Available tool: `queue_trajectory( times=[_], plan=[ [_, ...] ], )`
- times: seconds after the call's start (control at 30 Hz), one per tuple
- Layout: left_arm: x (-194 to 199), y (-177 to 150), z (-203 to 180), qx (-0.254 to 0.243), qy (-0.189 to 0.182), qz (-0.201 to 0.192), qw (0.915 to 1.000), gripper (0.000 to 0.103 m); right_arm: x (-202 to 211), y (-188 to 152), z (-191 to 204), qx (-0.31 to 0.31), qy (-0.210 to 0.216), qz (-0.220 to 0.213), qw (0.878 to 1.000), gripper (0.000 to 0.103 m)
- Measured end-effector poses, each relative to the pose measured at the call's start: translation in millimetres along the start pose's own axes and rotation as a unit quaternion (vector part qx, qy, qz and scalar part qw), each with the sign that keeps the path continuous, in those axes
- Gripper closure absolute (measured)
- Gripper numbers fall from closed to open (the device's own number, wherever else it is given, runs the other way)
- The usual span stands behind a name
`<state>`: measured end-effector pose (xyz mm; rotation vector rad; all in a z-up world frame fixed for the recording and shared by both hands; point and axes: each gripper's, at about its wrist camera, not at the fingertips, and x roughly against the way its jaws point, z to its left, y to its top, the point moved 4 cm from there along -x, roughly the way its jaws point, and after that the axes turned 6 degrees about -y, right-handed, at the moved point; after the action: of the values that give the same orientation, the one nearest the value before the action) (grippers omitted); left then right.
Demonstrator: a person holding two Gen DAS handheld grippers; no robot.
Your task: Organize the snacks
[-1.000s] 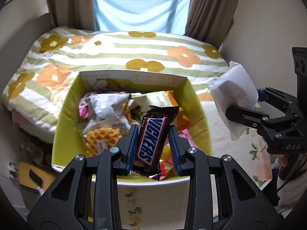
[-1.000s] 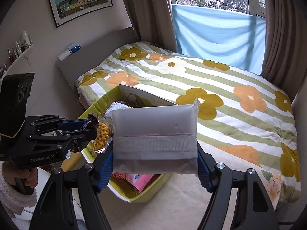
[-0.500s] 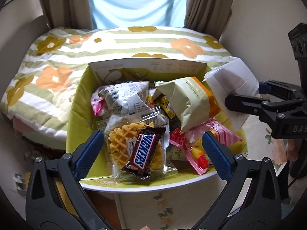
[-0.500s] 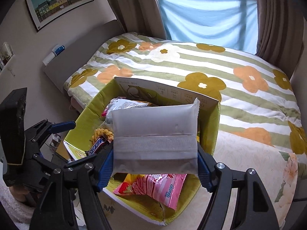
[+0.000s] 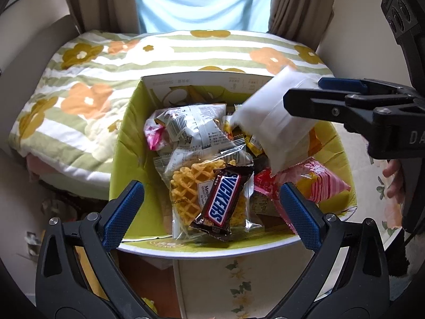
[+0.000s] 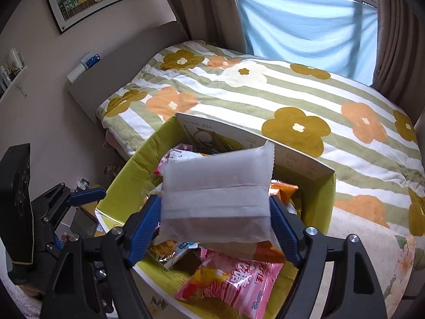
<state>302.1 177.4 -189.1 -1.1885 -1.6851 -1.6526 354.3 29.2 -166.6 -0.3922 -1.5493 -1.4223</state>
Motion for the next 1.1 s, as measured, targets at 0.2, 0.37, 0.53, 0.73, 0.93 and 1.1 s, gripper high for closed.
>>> queue_trajectory(
  times=[0.2,0.37,0.53,0.73,0.93,1.1],
  plan=[
    [-7.5,-3.4,3.6,0.012,-0.008,0.009,0.9999,0.002,3.5,-9.7,-11.0,-0.005,-0.026,-0.020,0.999,0.006],
    [-10.5,-3.7,-0.4,-0.002,-0.012,0.011,0.9999,0.002,8.6,-23.7,-21.0,-0.019,-0.045,-0.019,0.999,0.006],
    [-0.1,-2.8,-9.9,-0.019,-0.012,0.001,0.9997,0.002,22.2,-32.8,-25.0,-0.037,-0.053,-0.027,0.998,0.006],
    [37.8,-0.3,-36.1,-0.027,0.000,-0.036,0.9990,0.002,62.5,-44.2,-22.8,-0.033,-0.065,-0.055,0.996,0.006],
    [94.8,-1.2,-78.1,-0.031,0.006,-0.105,0.9940,0.002,139.0,-59.2,-26.0,-0.027,-0.102,-0.104,0.989,0.006],
    [158.5,-17.1,-122.7,-0.020,0.004,-0.183,0.9829,0.001,214.5,-92.7,-38.2,-0.060,-0.142,-0.147,0.977,0.006]
  ],
)
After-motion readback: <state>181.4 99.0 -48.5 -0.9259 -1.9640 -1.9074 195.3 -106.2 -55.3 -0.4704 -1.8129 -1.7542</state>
